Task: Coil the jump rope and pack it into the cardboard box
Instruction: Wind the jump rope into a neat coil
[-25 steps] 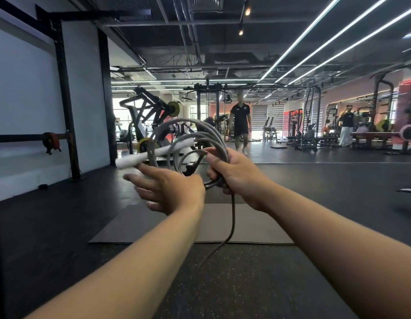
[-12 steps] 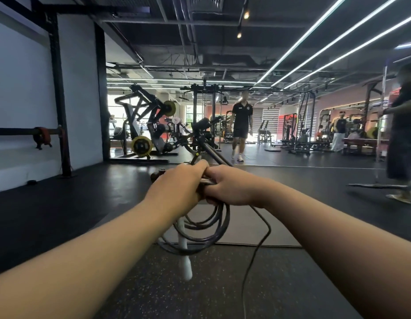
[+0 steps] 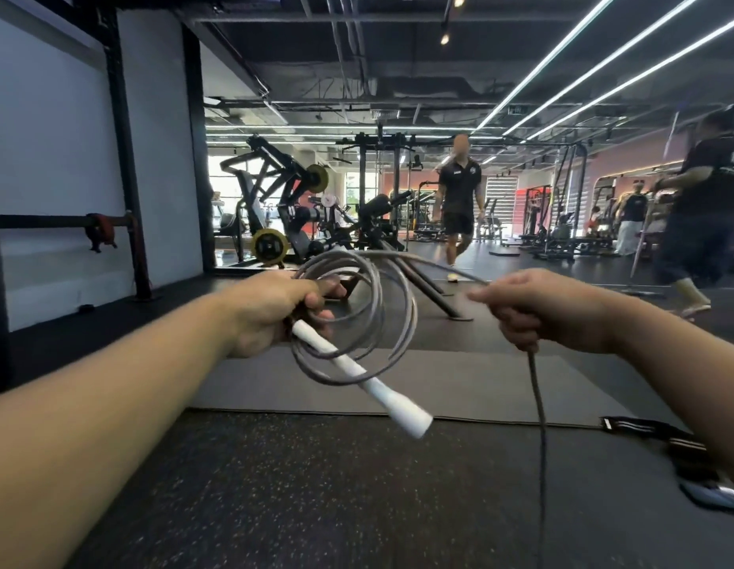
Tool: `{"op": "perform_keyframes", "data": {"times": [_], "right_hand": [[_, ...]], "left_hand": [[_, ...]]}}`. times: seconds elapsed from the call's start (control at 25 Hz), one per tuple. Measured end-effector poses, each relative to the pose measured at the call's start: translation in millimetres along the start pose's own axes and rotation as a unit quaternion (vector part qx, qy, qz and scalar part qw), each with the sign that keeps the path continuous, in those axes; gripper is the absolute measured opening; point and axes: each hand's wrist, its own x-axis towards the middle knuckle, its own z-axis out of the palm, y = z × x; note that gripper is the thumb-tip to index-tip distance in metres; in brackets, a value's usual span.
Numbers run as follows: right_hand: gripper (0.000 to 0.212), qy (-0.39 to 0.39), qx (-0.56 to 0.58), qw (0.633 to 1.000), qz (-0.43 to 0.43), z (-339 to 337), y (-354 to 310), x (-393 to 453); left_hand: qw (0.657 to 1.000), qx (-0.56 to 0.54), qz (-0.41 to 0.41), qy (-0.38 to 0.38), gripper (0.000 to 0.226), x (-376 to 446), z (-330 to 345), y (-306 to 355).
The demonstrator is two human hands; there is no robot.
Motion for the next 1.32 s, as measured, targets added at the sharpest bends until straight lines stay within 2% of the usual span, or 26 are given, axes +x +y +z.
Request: {"op": "perform_keyframes", "data": {"times": [0.08,0.16,0.28,0.36,0.44,0.48,0.52,0.56,0.64,0.76,0.84,0.88,0.92,0.96,1.0,1.04,1.08,1.12,1.16,1.2,1.24,1.28,1.32], "right_hand": [[0.041,0.031,0.175,0.984,-0.002,2.1,11.6,-3.6],[0.031,0.046,0.316,0.948,-0.006,17.1,20.9,2.0],[0.016,0.030,0.432,0.901,-0.032,50.4,23.3,18.1],[0.021,-0.006,0.483,0.873,-0.067,73.2,15.3,27.7],[0.035,-0.039,0.524,0.845,-0.098,92.5,5.7,35.7],[0.045,-0.050,0.526,0.842,-0.108,101.9,-0.5,39.2],[0.056,-0.048,0.508,0.853,-0.115,110.4,-7.6,42.1],[0.061,-0.029,0.461,0.879,-0.123,118.3,-13.1,46.2],[0.048,0.033,0.349,0.927,-0.137,129.9,-17.2,53.8],[0.031,0.138,0.291,0.940,-0.114,131.6,-17.7,56.8],[0.025,0.179,0.225,0.951,-0.114,125.1,-18.7,54.0],[0.028,0.175,0.177,0.960,-0.128,121.6,-20.6,51.8],[0.031,0.165,0.128,0.967,-0.148,118.6,-23.8,48.2],[0.034,0.156,0.066,0.972,-0.162,115.6,-25.7,46.5],[0.035,0.149,-0.010,0.974,-0.171,112.9,-26.5,46.3],[0.036,0.136,-0.087,0.972,-0.173,109.9,-26.6,46.0],[0.033,0.113,-0.142,0.969,-0.166,106.7,-27.0,46.2],[0.029,0.082,-0.171,0.969,-0.158,103.8,-28.4,46.3],[0.025,0.053,-0.195,0.967,-0.152,101.0,-30.0,46.5],[0.023,0.030,-0.232,0.962,-0.143,98.4,-31.7,46.7],[0.022,0.012,-0.285,0.950,-0.128,95.6,-34.6,45.4],[0.022,0.003,-0.332,0.936,-0.116,93.3,-37.0,44.6],[0.022,-0.003,-0.366,0.923,-0.119,90.7,-39.4,43.7]], "left_hand": [[0.991,-0.127,-0.009,0.029,0.021,-2.1,6.4,-10.4],[0.972,-0.223,-0.013,0.071,0.024,-2.8,21.2,-18.2],[0.924,-0.355,-0.028,0.139,0.031,4.0,51.2,-21.1],[0.876,-0.430,-0.010,0.218,0.030,8.6,70.5,-17.8],[0.838,-0.451,0.019,0.307,0.021,14.4,84.0,-16.7],[0.828,-0.451,0.032,0.332,0.018,15.3,89.3,-16.5],[0.825,-0.448,0.044,0.341,0.018,13.5,94.6,-15.2],[0.830,-0.435,0.052,0.346,0.019,11.6,99.1,-14.3],[0.853,-0.369,0.056,0.364,0.023,5.5,106.6,-13.8],[0.898,-0.277,0.013,0.342,0.026,9.2,103.9,-23.5],[0.922,-0.208,-0.037,0.325,0.023,15.9,93.0,-37.0],[0.927,-0.169,-0.062,0.328,0.032,15.6,87.9,-42.7],[0.929,-0.136,-0.078,0.336,0.054,12.1,82.7,-47.4],[0.927,-0.087,-0.067,0.358,0.078,5.5,77.7,-49.1],[0.918,0.000,-0.005,0.397,0.099,-2.2,71.6,-47.4],[0.888,0.130,0.104,0.428,0.114,-6.8,63.7,-44.5],[0.824,0.284,0.239,0.428,0.121,-9.8,56.1,-39.7],[0.727,0.439,0.359,0.386,0.123,-9.8,48.8,-34.5],[0.613,0.584,0.430,0.313,0.123,-7.3,44.3,-27.8],[0.521,0.686,0.454,0.229,0.124,-6.4,44.4,-18.7],[0.469,0.747,0.448,0.147,0.125,-3.4,47.2,-12.0],[0.453,0.776,0.429,0.088,0.125,-1.6,52.2,-5.7],[0.453,0.787,0.414,0.063,0.124,1.7,56.9,-1.7]]}}
